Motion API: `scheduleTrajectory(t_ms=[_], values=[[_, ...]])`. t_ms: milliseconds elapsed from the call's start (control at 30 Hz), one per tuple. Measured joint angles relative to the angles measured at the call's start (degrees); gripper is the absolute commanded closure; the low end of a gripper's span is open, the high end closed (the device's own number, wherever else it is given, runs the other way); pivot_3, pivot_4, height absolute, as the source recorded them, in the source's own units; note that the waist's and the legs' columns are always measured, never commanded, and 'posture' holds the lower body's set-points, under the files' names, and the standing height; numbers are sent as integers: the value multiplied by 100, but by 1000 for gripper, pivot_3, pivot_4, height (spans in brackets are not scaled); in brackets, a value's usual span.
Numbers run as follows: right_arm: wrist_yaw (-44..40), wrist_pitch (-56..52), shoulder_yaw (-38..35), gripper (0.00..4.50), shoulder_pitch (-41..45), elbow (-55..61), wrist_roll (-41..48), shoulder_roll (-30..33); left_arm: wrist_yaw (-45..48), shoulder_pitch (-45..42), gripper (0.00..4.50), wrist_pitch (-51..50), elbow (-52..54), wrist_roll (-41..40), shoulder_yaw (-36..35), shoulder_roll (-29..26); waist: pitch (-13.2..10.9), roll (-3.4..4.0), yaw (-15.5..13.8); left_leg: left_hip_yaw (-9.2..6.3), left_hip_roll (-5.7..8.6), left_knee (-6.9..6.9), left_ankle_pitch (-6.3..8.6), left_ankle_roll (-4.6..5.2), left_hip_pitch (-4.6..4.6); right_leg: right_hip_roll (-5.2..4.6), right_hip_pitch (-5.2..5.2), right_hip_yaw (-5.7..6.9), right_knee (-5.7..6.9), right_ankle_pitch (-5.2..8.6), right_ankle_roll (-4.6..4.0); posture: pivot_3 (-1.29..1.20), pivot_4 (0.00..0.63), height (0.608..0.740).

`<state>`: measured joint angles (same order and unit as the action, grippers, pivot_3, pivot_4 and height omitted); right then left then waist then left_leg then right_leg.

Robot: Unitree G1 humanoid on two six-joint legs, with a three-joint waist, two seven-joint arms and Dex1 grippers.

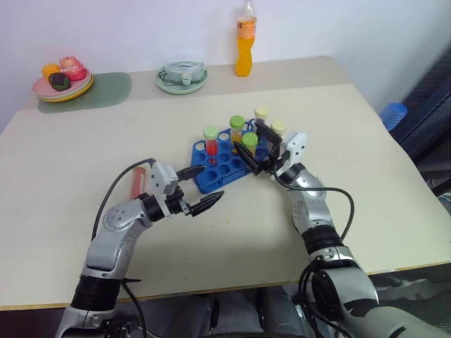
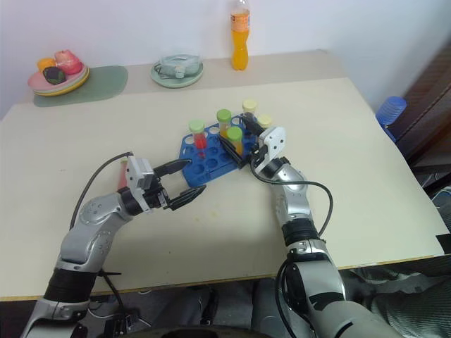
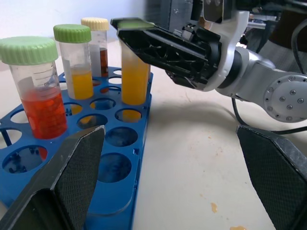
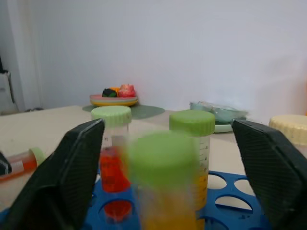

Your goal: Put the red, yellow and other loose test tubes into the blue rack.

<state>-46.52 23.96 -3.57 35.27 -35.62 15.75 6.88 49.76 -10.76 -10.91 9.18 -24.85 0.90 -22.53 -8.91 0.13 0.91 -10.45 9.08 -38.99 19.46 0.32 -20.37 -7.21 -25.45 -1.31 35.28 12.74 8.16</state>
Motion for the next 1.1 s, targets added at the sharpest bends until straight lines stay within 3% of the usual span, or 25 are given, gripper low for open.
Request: scheduleTrajectory(t_ms=[233, 400, 600, 733, 933, 1100], values=[[26, -268, 40, 53, -382, 440, -34, 265, -166, -6, 0, -41, 3, -209, -94, 75, 0, 0, -4, 0, 0, -1, 0, 0, -1, 0, -1, 0, 0, 0, 0, 0, 150, 740], [45, -932, 129, 53, -1009, 1614, -36, 716, -408, -20, 0, -302, 147, -581, -434, 102, 0, 0, -29, 0, 0, -3, 0, 0, -2, -1, 0, -1, -1, 0, 0, 0, 150, 740], [-145, -1775, 186, 53, -1978, 2898, -4, 1635, -1068, -108, 0, -916, 363, -1120, -1007, 82, 0, 0, -47, 2, 0, -5, 0, 0, -1, -1, 1, -3, 1, 0, 0, 0, 150, 740], [-439, -2452, 23, 53, -2251, 3516, 231, 2416, -2229, -335, 0, -1397, 666, -1074, -1375, 122, 0, 0, -86, 5, 0, -7, 0, 0, -1, -1, 3, -6, -2, 0, 0, 0, 150, 740], [-721, -3752, -267, 53, -2138, 4709, 983, 3267, -4463, -779, 0, -3600, 1254, -1216, -1988, -73, -1, -4, -175, 6, -2, -9, 1, 0, -2, 0, 3, -10, 0, 0, 1, 0, 150, 740], [-739, -4658, -235, 53, -1597, 5353, 1558, 3364, -5783, -2177, 0, -6221, 1197, -1643, -2829, -83, -6, -16, -274, 4, 0, -15, 1, 0, -3, 0, 7, -8, -2, -1, 2, 0, 150, 740]])
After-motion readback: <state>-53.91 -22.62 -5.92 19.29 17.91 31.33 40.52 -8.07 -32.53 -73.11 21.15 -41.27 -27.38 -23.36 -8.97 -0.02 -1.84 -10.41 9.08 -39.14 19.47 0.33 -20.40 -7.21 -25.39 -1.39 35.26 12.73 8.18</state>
